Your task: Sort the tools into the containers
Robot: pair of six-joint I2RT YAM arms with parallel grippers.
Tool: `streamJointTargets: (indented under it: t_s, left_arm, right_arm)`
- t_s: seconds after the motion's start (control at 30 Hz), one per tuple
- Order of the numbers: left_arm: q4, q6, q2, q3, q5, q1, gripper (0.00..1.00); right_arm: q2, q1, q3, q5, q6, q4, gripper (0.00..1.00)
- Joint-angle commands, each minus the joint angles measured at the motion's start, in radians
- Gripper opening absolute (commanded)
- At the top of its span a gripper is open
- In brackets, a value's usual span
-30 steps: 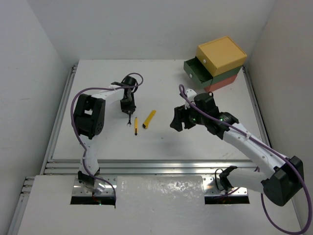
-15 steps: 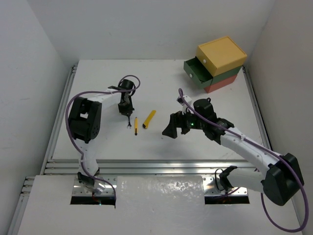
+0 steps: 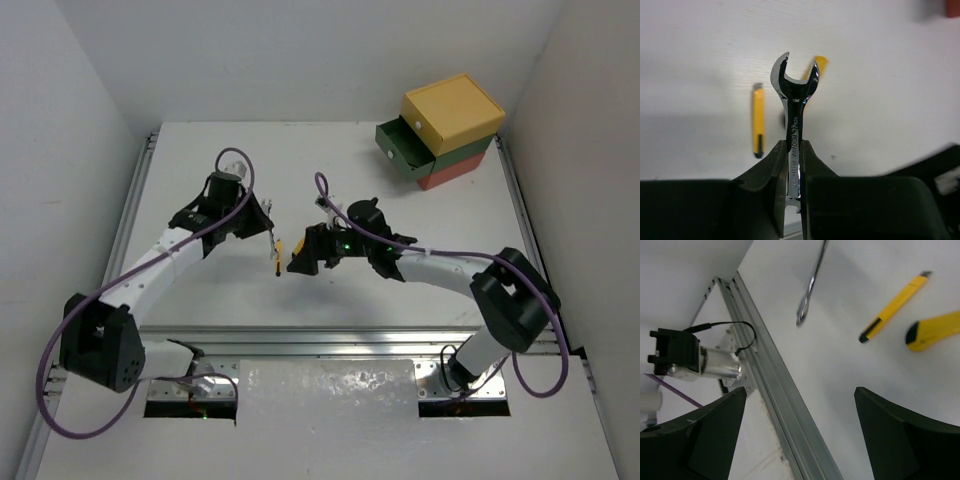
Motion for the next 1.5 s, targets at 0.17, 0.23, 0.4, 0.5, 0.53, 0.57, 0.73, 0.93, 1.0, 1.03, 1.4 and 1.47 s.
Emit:
streamJointTargets:
  t_s: [0.17, 0.23, 0.4, 0.5, 0.53, 0.57, 0.73, 0.93, 1.0, 1.03, 1.4, 1.47]
  left_arm:
    - [0.117, -0.111, -0.190, -0.036, 0.185, -0.089, 0.00]
    - [0.132, -0.131, -0.207, -0.045, 0.202, -0.100, 0.00]
    - [0.137, -0.143, -0.216, -0.061, 0.176, -0.143, 0.00]
    - [0.103, -0.131, -0.215, -0.032, 0.122, -0.144, 0.16]
    - [0.083, -0.122, -0.216, -0.012, 0.089, -0.141, 0.31]
    - [0.051, -0.110, -0.218, 0.017, 0.003, -0.141, 0.66]
    - [-0.223, 0.006, -0.259, 0.264, -0.308, -0.139, 1.00]
    - [-0.176, 0.218, -0.434, 0.128, -0.407, -0.139, 1.00]
    - [-0.133, 0.243, -0.466, 0.012, -0.404, -0.139, 1.00]
    - [-0.126, 0.245, -0.471, -0.020, -0.401, -0.139, 1.00]
    - [-0.086, 0.232, -0.474, -0.156, -0.320, -0.161, 1.00]
    - [-0.093, 0.229, -0.463, -0.153, -0.327, -0.164, 1.00]
  right_arm:
    - [0.140, 0.064, 0.192, 0.041, 0.084, 0.176, 0.79]
    - [0.152, 0.067, 0.207, 0.061, 0.084, 0.170, 0.74]
    - [0.154, 0.067, 0.212, 0.057, 0.087, 0.196, 0.17]
    - [0.106, 0.070, 0.175, 0.082, 0.073, 0.175, 0.00]
    - [0.088, 0.063, 0.167, 0.101, 0.060, 0.146, 0.00]
    - [0.068, 0.055, 0.161, 0.125, 0.016, 0.113, 0.00]
    - [0.013, -0.145, 0.277, 0.194, -0.159, -0.325, 0.00]
    - [0.205, -0.370, 0.732, 0.416, -0.537, -0.778, 0.00]
    - [0.276, -0.404, 0.852, 0.464, -0.586, -0.876, 0.00]
    - [0.316, -0.430, 0.978, 0.507, -0.624, -0.907, 0.00]
    - [0.686, -0.536, 1.446, 0.669, -0.804, -1.071, 0.00]
    - [0.681, -0.542, 1.439, 0.646, -0.809, -1.065, 0.02]
